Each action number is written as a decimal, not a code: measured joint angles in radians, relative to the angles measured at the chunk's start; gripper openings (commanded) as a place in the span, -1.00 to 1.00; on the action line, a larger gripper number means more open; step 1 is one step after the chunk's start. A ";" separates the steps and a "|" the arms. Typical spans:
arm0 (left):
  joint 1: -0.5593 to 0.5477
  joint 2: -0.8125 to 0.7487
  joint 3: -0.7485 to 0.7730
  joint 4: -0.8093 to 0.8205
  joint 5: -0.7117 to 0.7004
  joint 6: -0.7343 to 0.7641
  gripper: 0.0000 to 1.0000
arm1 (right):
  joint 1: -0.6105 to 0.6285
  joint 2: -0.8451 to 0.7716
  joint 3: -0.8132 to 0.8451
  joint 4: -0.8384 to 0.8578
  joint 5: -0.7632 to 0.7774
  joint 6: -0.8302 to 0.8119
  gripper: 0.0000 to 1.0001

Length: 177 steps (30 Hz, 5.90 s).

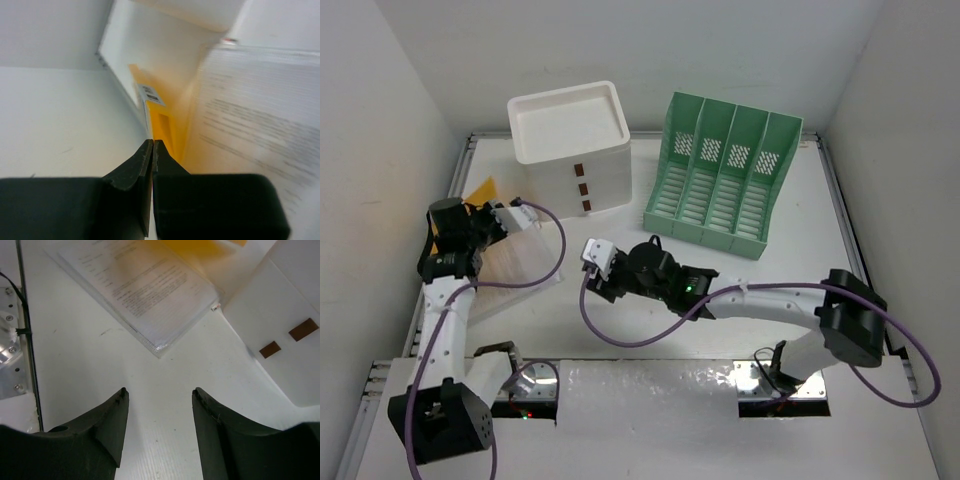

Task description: Organize the desk

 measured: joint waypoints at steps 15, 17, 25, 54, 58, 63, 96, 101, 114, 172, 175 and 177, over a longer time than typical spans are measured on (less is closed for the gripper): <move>0.000 -0.001 0.563 -0.884 0.223 0.137 -1.00 | -0.104 -0.095 0.161 -0.090 -0.326 -0.245 0.58; 0.000 -0.015 0.564 -0.924 0.236 0.144 -1.00 | -0.116 -0.043 0.204 -0.087 -0.393 -0.260 0.65; 0.000 -0.013 0.577 -0.975 0.290 0.150 -1.00 | -0.156 0.255 0.291 0.087 -0.523 -0.206 0.73; 0.000 0.091 0.629 -0.981 0.381 0.178 -1.00 | -0.211 1.026 1.046 0.399 -0.781 0.056 0.07; 0.002 0.105 0.642 -0.981 0.392 0.175 -1.00 | -0.175 1.044 1.080 0.405 -0.785 0.017 -1.00; -0.002 0.100 0.671 -0.940 0.441 0.150 -1.00 | -0.163 0.948 0.875 0.599 -0.733 0.041 -1.00; -0.006 0.117 0.849 -0.259 0.270 -1.060 0.99 | -0.152 -0.471 -0.179 0.213 0.169 0.037 -1.00; -0.006 0.128 0.771 -0.237 0.269 -1.078 0.99 | -0.162 -0.685 -0.147 0.057 0.350 -0.005 -1.00; -0.006 0.222 0.645 -0.201 0.317 -1.030 0.99 | -0.167 -0.628 0.072 -0.076 0.933 -0.168 -1.00; 0.106 0.240 0.344 -0.061 -0.259 -1.024 0.99 | -0.650 -0.022 -0.204 0.690 0.668 -0.016 -1.00; 0.106 0.240 0.344 -0.061 -0.247 -1.004 0.99 | -0.652 0.007 -0.240 0.750 0.663 -0.019 -1.00; 0.108 0.240 0.344 -0.063 -0.236 -0.986 0.99 | -0.652 0.019 -0.258 0.766 0.672 -0.009 -0.54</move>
